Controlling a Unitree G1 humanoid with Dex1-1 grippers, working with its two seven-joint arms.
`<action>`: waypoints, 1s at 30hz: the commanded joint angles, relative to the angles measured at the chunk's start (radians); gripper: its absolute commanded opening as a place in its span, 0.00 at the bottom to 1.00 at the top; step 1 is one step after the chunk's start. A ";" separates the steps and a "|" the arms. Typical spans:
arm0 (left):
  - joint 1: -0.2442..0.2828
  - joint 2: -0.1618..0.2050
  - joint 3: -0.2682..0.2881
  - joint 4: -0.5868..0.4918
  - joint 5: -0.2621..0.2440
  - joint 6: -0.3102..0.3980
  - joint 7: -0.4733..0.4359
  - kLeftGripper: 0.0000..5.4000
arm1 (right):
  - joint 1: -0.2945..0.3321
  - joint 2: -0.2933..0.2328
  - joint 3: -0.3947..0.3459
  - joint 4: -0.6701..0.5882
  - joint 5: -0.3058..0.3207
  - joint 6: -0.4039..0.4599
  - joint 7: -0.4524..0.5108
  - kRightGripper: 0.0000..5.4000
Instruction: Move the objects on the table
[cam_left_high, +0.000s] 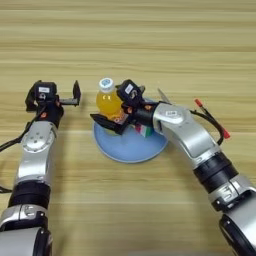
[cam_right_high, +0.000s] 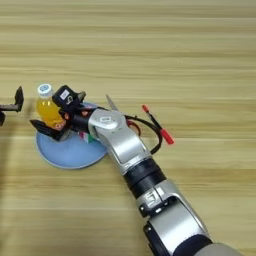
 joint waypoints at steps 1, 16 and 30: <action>0.007 0.000 -0.003 -0.015 0.004 0.017 0.005 1.00 | -0.018 0.013 -0.002 0.030 -0.010 -0.022 0.013 0.97; 0.005 0.002 -0.002 -0.012 0.003 0.018 0.004 1.00 | -0.017 0.024 -0.010 0.047 -0.018 -0.030 0.014 0.66; 0.004 0.001 -0.002 -0.010 0.004 0.018 0.005 1.00 | -0.055 0.016 -0.097 -0.080 0.018 0.013 -0.028 0.66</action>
